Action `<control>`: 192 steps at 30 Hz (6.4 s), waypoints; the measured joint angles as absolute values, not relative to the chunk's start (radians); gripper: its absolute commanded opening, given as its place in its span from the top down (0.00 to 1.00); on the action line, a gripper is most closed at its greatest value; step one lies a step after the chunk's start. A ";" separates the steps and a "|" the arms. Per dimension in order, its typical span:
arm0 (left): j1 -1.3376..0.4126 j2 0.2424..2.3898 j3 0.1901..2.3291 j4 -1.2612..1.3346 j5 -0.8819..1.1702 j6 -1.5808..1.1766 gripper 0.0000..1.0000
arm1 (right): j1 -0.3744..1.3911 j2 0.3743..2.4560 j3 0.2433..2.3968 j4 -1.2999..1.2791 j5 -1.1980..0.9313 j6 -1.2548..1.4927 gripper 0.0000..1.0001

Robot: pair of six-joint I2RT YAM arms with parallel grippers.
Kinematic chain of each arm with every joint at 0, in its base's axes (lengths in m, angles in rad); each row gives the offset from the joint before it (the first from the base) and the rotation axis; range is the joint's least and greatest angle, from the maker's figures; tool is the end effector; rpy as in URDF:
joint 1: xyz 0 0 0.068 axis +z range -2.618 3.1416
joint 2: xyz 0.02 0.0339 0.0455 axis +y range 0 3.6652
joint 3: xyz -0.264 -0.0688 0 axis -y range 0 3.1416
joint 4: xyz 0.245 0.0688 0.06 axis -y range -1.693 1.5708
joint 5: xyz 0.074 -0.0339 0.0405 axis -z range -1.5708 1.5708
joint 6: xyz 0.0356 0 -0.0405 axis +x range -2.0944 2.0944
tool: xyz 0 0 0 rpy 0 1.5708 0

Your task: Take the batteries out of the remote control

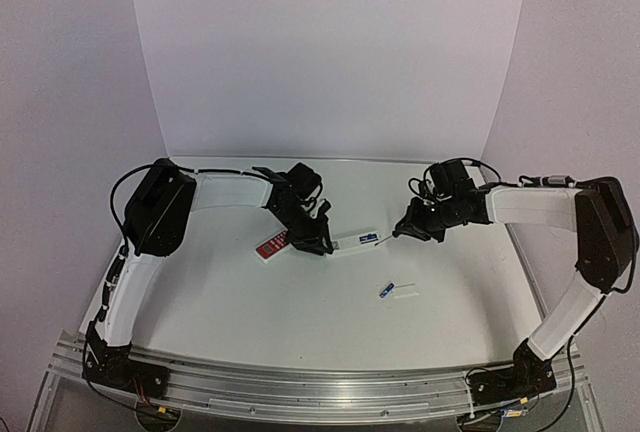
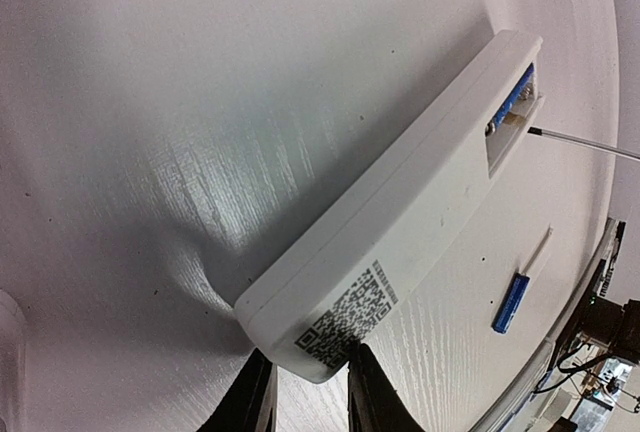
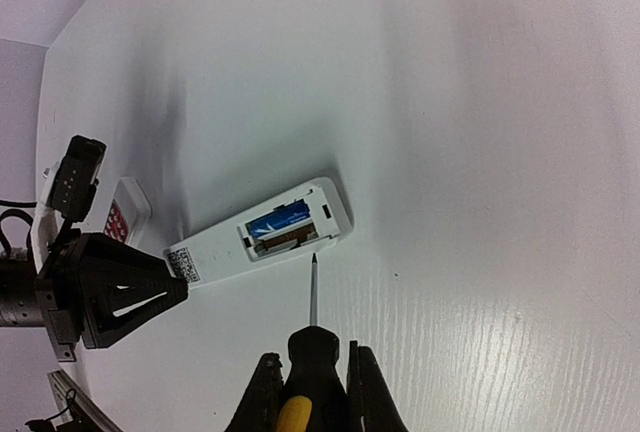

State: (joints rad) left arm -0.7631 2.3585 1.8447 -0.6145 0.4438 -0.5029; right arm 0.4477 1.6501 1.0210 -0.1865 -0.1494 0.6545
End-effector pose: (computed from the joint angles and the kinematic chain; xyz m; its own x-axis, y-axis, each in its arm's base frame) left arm 0.3475 -0.3535 0.1357 -0.9371 0.2939 -0.1882 0.3486 0.7616 -0.5464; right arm 0.3125 0.1559 0.2015 -0.8373 0.2657 -0.4778 -0.0130 0.8640 0.5032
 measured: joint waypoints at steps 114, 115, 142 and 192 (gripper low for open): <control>-0.701 2.394 1.982 -0.398 0.502 -0.446 0.07 | 0.477 1.631 1.033 -0.237 -0.393 0.549 1.00; -0.692 2.365 1.960 -0.407 0.477 -0.449 0.10 | 0.477 1.625 1.033 -0.237 -0.393 0.552 1.00; -0.703 2.302 1.757 -0.394 0.549 -0.551 0.50 | 0.477 1.747 1.147 -0.233 -0.320 0.616 1.00; -0.699 2.352 1.756 -0.409 0.595 -0.551 0.93 | 0.475 1.848 1.129 -0.071 -0.450 0.716 1.00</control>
State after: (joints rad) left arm -0.6994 2.3520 1.7555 -0.4091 0.5955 -0.5511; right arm 0.4752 1.8484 1.1295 -0.0714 -0.4499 0.7156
